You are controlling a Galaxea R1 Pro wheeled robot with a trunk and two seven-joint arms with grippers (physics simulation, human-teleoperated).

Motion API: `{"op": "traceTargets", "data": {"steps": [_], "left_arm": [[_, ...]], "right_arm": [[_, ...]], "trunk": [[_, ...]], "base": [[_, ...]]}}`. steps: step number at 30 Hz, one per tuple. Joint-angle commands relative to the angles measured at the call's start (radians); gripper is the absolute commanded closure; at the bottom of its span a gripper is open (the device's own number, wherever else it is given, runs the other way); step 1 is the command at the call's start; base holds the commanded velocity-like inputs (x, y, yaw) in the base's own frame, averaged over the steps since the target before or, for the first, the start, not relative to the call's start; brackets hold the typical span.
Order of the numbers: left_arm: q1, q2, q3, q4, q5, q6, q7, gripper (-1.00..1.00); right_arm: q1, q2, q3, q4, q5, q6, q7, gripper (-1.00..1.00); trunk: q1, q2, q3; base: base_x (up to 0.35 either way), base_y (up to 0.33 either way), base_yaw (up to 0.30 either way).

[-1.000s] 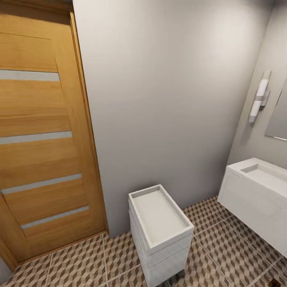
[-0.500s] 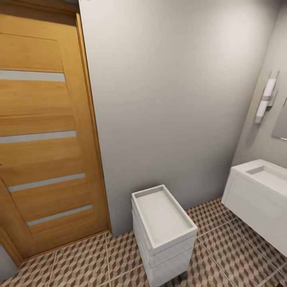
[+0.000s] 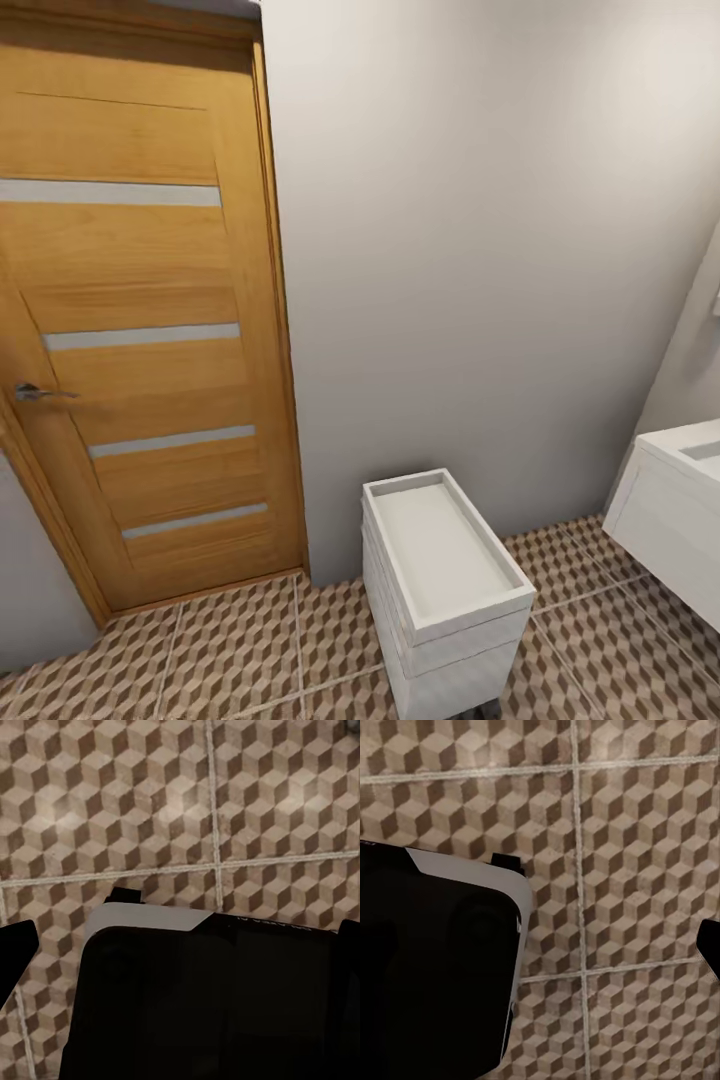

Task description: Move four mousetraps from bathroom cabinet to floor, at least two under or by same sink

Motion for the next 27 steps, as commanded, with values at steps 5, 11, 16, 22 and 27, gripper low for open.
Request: {"op": "traceTargets", "data": {"steps": [5, 11, 16, 22, 27], "left_arm": [[-0.001, 0.0, -0.008, 0.002, 0.009, -0.003, -0.001, -1.0], [-0.001, 0.0, -0.008, 0.002, 0.009, -0.003, -0.001, -1.0], [-0.001, 0.0, -0.008, 0.002, 0.009, -0.003, -0.001, -1.0], [-0.001, 0.0, -0.008, 0.002, 0.009, -0.003, -0.001, -1.0], [-0.001, 0.0, -0.008, 0.002, 0.009, -0.003, -0.001, -1.0]], "right_arm": [[-0.002, -0.001, 0.004, 0.003, 0.005, -0.006, -0.003, -1.0], [-0.002, 0.0, 0.004, 0.003, 0.005, -0.006, -0.004, -1.0], [-0.002, 0.0, 0.004, 0.003, 0.005, -0.006, -0.004, -1.0], [-0.002, 0.0, 0.004, 0.003, 0.005, -0.006, -0.004, -1.0], [-0.002, 0.001, 0.004, 0.003, 0.005, -0.006, -0.004, -1.0]], "trunk": [[0.0, -0.001, -0.002], [0.0, -0.001, -0.002], [0.0, -0.001, -0.002], [0.0, -0.001, -0.002], [0.0, -0.001, -0.002]], "base": [[0.0, 0.0, 0.274], [0.0, 0.0, 0.274], [0.0, 0.0, 0.274], [0.0, 0.0, 0.274], [0.0, 0.0, 0.274]]}}
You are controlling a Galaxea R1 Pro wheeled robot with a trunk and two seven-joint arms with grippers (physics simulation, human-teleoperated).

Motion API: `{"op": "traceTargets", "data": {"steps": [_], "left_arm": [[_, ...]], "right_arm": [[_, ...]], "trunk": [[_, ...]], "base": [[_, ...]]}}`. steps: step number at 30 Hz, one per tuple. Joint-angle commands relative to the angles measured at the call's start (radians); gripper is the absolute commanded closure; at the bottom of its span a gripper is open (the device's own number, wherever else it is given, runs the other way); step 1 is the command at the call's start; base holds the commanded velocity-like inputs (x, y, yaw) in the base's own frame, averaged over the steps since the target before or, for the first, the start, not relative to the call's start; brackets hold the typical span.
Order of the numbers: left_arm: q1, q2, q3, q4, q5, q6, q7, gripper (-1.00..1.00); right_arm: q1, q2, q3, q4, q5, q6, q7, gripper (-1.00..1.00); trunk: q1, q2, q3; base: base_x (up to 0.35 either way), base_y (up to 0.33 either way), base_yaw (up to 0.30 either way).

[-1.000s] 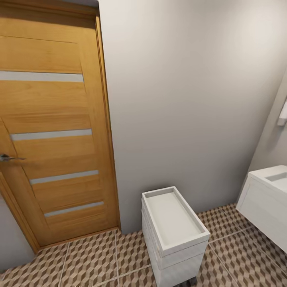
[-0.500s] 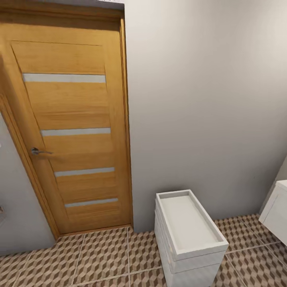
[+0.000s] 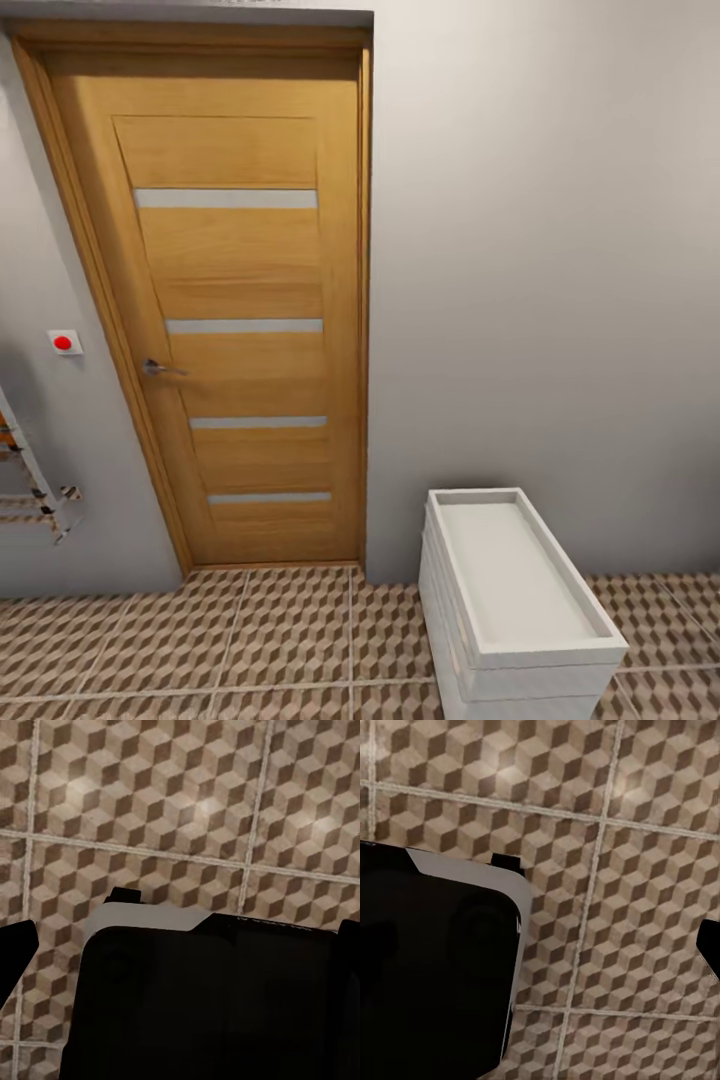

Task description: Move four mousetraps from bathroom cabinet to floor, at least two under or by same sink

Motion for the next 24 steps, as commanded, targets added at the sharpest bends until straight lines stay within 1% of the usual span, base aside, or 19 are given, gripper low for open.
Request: {"op": "traceTargets", "data": {"steps": [1, 24], "left_arm": [[-0.001, 0.0, -0.008, 0.002, 0.009, -0.003, -0.001, -1.0], [-0.001, 0.0, -0.008, 0.002, 0.009, -0.004, -0.001, -1.0]], "right_arm": [[-0.001, 0.0, 0.004, 0.003, 0.005, -0.006, -0.002, -1.0], [-0.001, 0.0, 0.004, 0.003, 0.005, -0.006, -0.004, -1.0]], "trunk": [[0.0, -0.001, -0.002], [0.0, -0.001, -0.002]], "base": [[0.0, 0.0, 0.274], [0.0, 0.0, 0.278]]}}
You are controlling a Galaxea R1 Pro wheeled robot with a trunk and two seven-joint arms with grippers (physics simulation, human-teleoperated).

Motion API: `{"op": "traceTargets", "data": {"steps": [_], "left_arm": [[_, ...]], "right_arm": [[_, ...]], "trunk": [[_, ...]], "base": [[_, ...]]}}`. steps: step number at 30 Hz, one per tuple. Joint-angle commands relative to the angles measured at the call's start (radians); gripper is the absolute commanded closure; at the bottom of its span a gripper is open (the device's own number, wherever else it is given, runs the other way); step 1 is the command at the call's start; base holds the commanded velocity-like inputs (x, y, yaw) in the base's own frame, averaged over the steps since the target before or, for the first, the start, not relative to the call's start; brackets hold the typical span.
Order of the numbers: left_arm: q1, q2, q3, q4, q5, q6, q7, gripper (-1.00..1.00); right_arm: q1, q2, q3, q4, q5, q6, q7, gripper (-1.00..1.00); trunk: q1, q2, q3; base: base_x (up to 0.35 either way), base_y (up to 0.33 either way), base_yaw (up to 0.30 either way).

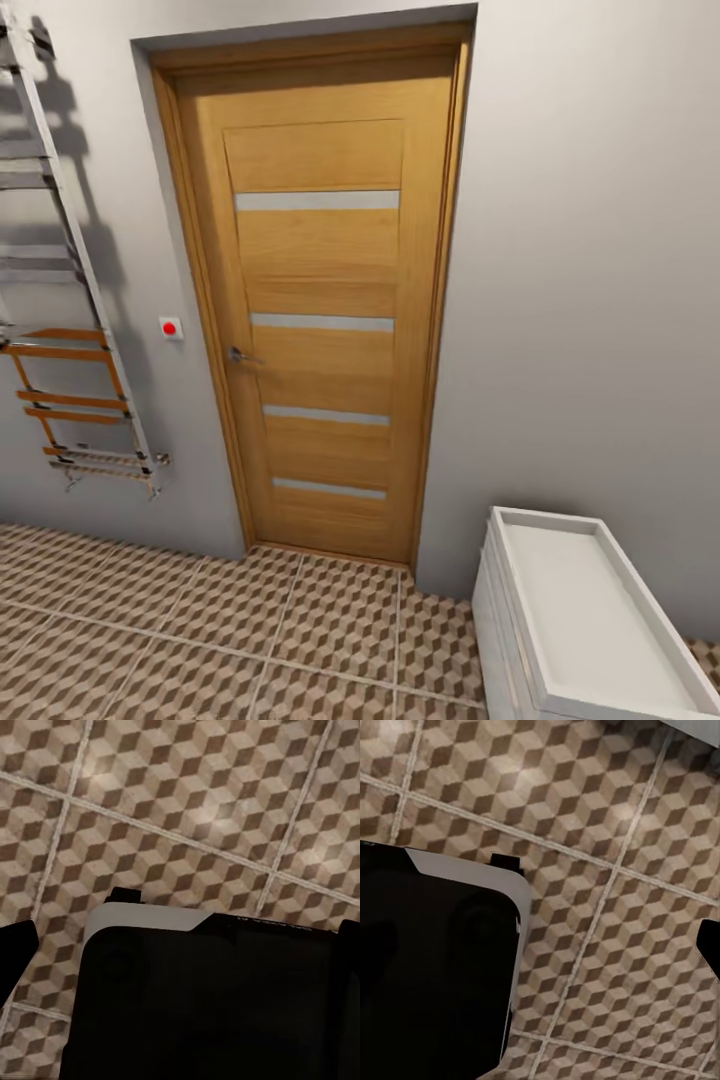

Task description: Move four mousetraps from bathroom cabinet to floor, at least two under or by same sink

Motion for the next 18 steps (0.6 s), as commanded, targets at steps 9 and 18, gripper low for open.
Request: {"op": "traceTargets", "data": {"steps": [9, 18], "left_arm": [[-0.001, 0.0, -0.008, 0.002, 0.009, -0.004, -0.001, -1.0], [-0.001, 0.0, -0.009, 0.002, 0.009, -0.004, -0.001, -1.0]], "right_arm": [[-0.002, 0.0, 0.005, 0.003, 0.005, -0.005, -0.003, -1.0], [-0.002, 0.0, 0.005, 0.003, 0.005, -0.005, -0.003, -1.0]], "trunk": [[0.0, -0.001, -0.002], [0.0, -0.001, -0.002]], "base": [[0.0, 0.0, 0.282], [0.0, 0.0, 0.283]]}}
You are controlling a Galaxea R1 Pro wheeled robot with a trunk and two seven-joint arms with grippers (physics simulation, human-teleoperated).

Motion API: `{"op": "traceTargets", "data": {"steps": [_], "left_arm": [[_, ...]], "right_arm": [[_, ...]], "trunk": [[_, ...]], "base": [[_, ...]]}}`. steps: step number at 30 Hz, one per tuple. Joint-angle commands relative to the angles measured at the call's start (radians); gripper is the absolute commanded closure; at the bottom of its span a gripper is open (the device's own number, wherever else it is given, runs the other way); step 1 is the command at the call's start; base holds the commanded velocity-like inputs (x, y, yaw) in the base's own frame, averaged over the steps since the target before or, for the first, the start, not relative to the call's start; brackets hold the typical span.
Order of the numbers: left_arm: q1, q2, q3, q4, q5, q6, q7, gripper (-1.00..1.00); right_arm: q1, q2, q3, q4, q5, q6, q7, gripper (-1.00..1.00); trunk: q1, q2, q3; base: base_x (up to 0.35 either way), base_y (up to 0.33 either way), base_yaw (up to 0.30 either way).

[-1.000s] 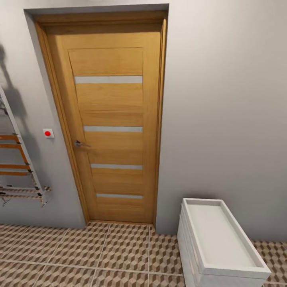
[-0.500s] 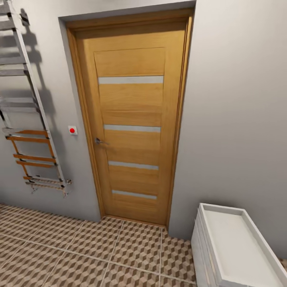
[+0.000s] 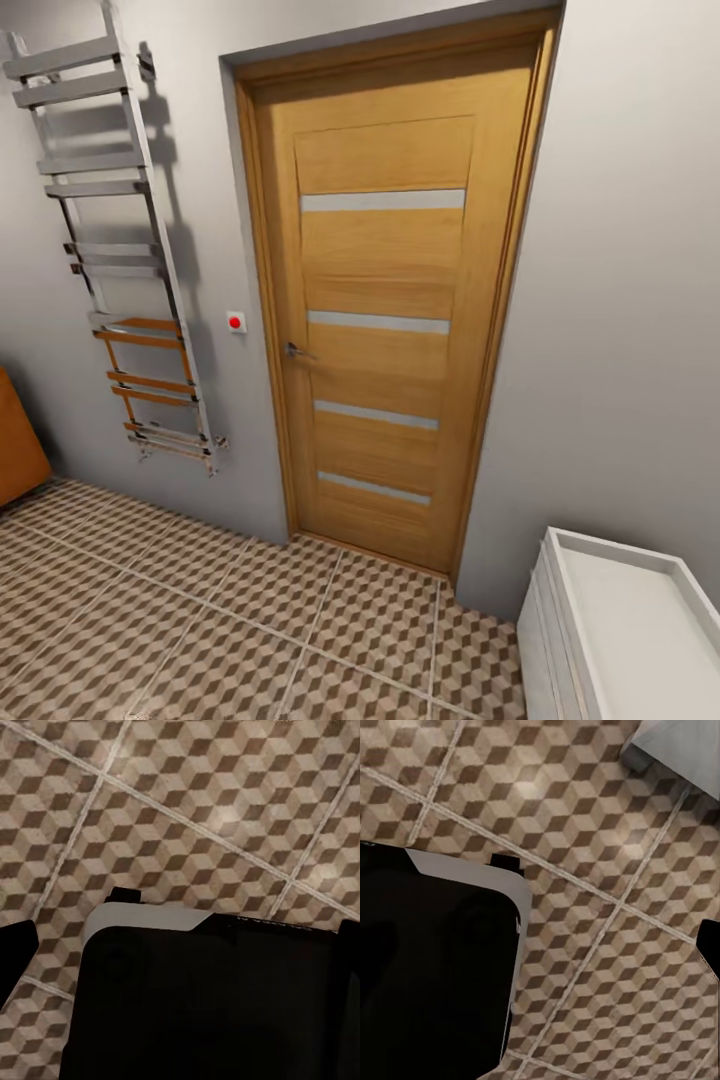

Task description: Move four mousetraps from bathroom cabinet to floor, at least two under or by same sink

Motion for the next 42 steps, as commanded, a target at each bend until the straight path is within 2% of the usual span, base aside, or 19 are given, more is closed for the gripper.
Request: {"op": "traceTargets", "data": {"steps": [1, 42], "left_arm": [[-0.001, 0.0, -0.008, 0.002, 0.009, -0.004, -0.001, -1.0], [-0.001, 0.0, -0.008, 0.002, 0.009, -0.004, 0.0, -1.0]], "right_arm": [[-0.001, 0.0, 0.005, 0.003, 0.005, -0.006, -0.003, -1.0], [-0.001, -0.002, 0.005, 0.003, 0.003, -0.006, -0.004, -1.0]], "trunk": [[0.0, -0.001, -0.002], [0.0, -0.001, -0.002]], "base": [[0.0, 0.0, 0.283], [0.0, 0.0, 0.293]]}}
